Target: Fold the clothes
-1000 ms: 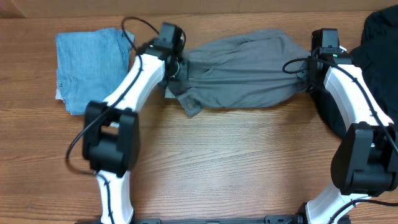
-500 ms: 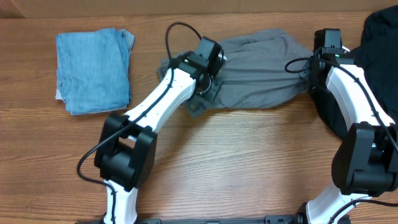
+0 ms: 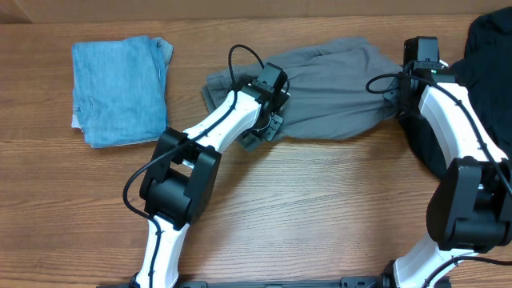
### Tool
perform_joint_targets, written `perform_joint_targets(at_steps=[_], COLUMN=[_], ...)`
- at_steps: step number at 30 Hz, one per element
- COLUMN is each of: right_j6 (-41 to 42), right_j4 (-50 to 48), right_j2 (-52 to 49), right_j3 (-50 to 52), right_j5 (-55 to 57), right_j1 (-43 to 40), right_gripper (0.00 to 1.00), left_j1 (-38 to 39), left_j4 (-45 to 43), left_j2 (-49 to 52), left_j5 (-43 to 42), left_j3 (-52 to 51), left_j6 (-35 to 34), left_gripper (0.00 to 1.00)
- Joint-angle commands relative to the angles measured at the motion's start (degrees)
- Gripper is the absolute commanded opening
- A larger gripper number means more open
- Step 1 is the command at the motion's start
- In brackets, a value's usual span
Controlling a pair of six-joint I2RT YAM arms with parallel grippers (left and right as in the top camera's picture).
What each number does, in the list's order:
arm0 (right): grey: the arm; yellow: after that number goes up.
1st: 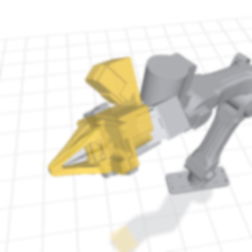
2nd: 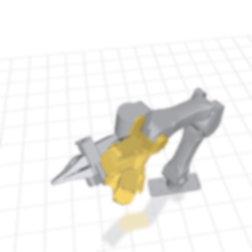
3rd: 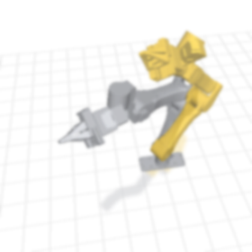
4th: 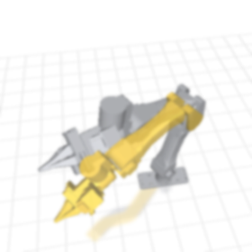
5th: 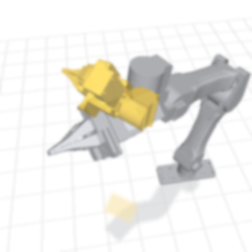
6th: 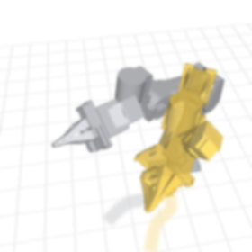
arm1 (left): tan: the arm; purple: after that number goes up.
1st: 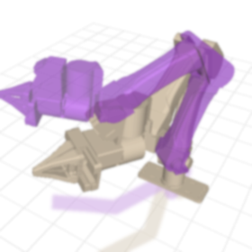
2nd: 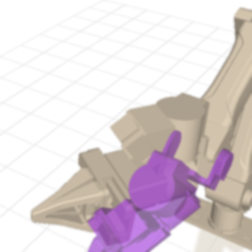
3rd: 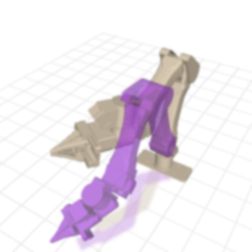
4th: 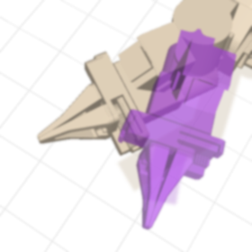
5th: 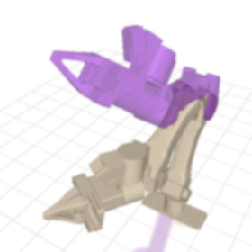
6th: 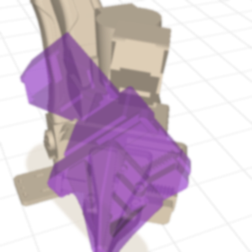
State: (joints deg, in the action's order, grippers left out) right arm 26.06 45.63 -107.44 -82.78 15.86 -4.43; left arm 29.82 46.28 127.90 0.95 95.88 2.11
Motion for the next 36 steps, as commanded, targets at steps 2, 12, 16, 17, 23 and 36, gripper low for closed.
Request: perform_joint_targets(at_steps=[2,12,16,17,23,36], right_j6=[-5.2,-10.0,-9.6,-9.6,-10.5,-11.6], right_j4=[-1.1,-3.5,-3.3,-2.3,2.7,-1.2], right_j2=[0.2,0.2,0.3,0.4,1.4,0.7], right_j3=[-1.7,-1.7,-2.1,-2.7,-7.0,-6.6], right_j5=[9.1,28.1,22.7,16.9,-9.3,-25.0], right_j1=[-0.4,-0.4,-0.4,-0.5,-0.7,1.0], right_gripper=[0.04,0.04,0.23,0.42,0.73,0.04], left_j1=[-4.0,-9.9,-10.0,-10.0,-9.9,-9.9], left_j4=[2.9,5.8,5.9,5.9,6.2,5.6], left_j2=[4.3,4.2,4.2,4.2,4.2,-3.9], left_j5=[10.4,10.4,11.1,11.3,11.3,5.2], left_j3=[-1.4,-1.4,-1.4,-1.4,-1.4,-0.6], left_j6=[1.3,1.1,0.8,0.5,0.4,-1.0], left_gripper=[0.04,0.04,0.04,0.04,0.04,0.04])
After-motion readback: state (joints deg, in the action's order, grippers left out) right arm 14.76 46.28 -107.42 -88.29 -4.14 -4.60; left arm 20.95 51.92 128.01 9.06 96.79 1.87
